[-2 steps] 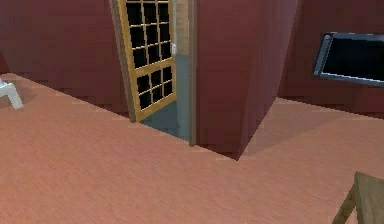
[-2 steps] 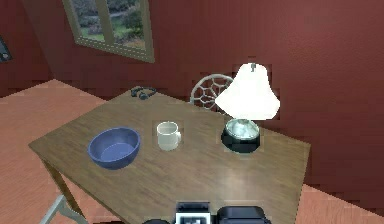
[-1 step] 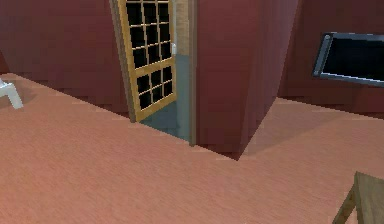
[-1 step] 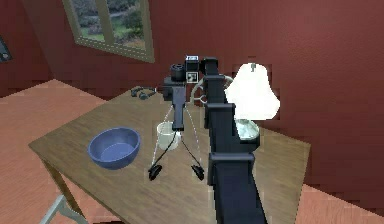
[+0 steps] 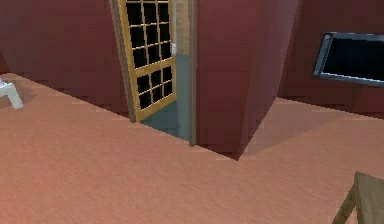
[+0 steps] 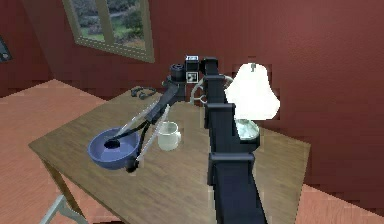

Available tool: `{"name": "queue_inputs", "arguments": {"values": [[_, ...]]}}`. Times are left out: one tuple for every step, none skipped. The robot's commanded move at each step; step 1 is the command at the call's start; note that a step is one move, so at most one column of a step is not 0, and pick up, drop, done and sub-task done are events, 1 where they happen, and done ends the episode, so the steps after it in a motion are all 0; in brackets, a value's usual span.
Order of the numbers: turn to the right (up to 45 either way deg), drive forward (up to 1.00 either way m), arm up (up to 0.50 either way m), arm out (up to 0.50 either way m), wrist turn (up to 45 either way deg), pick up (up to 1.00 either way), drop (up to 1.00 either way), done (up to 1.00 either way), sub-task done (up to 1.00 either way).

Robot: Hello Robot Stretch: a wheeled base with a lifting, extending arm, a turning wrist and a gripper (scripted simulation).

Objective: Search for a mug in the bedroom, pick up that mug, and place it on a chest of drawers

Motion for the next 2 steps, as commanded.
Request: {"name": "queue_inputs", "arguments": {"values": [[0.0,0.0,0.0,0.0,45.0,0.0,0.0,0.0,0.0],[0.0,0.0,0.0,0.0,45.0,0.0,0.0,0.0,0.0]]}}
